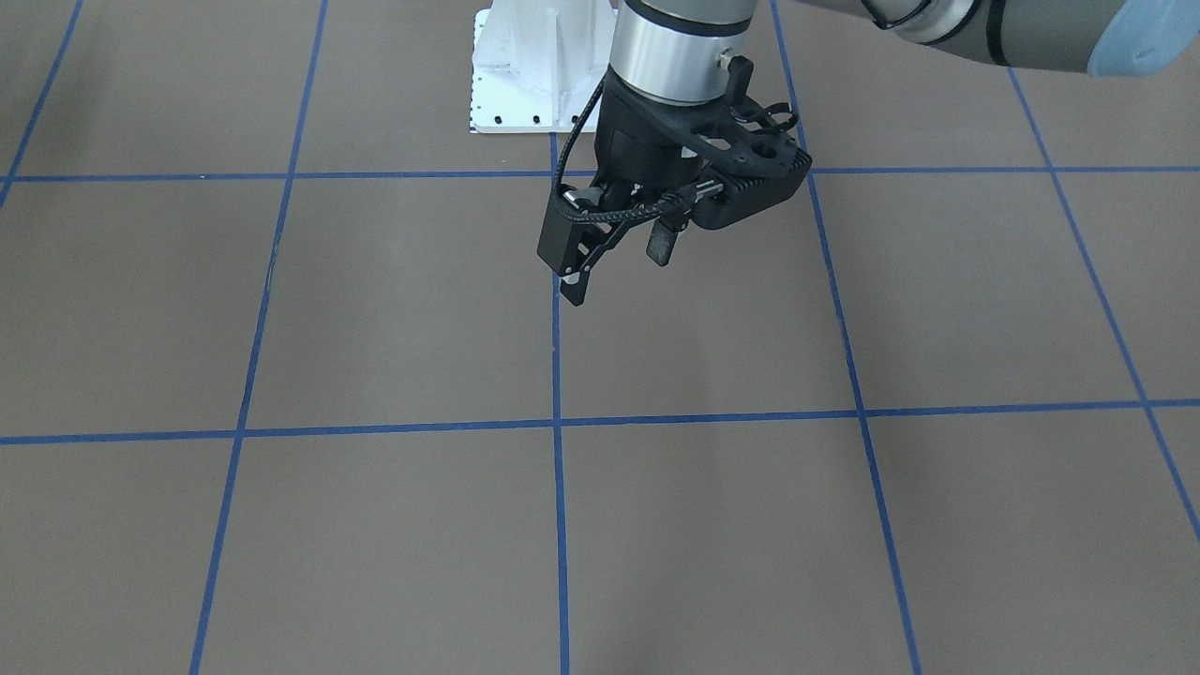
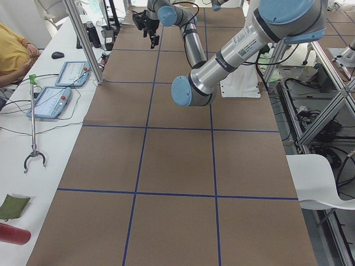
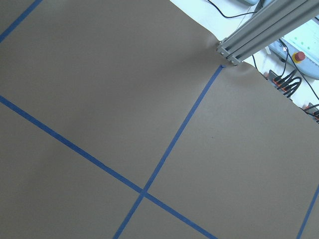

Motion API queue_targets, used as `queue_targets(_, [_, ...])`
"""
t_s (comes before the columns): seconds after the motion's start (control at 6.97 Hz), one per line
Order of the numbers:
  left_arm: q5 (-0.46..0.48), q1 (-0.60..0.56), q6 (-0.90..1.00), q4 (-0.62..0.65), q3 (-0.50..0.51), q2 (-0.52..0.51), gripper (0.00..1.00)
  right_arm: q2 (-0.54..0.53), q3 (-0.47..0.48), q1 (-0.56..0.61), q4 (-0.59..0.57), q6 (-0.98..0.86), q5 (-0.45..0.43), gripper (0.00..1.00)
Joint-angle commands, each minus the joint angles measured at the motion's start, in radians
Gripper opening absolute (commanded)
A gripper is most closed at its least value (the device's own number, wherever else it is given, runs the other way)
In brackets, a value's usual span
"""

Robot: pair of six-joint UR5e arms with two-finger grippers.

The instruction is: Left arm hands cup to right arm to dump lemon

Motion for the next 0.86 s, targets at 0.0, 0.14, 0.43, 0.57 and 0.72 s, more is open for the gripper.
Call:
queue_targets(0.0, [0.000,-0.001,0.000,0.001,0.001,-0.008,1.00,0.010,0.000,0.010,0.001,0.073,-0.003,0.00])
queue_targets(0.14, [0.000,0.001,0.000,0.000,0.002,-0.008,1.00,0.030,0.000,0.010,0.001,0.076,-0.002,0.00])
queue_targets(0.43, [0.000,-0.001,0.002,0.000,0.005,-0.006,1.00,0.036,0.061,0.008,-0.020,0.043,0.014,0.00])
queue_targets(0.57, [0.000,-0.001,0.003,-0.002,0.015,-0.006,1.00,0.044,0.101,0.008,-0.084,-0.012,0.018,0.00])
queue_targets(0.72, [-0.001,0.003,0.003,-0.002,0.015,-0.005,1.00,0.042,0.190,0.007,-0.196,-0.069,0.038,0.00])
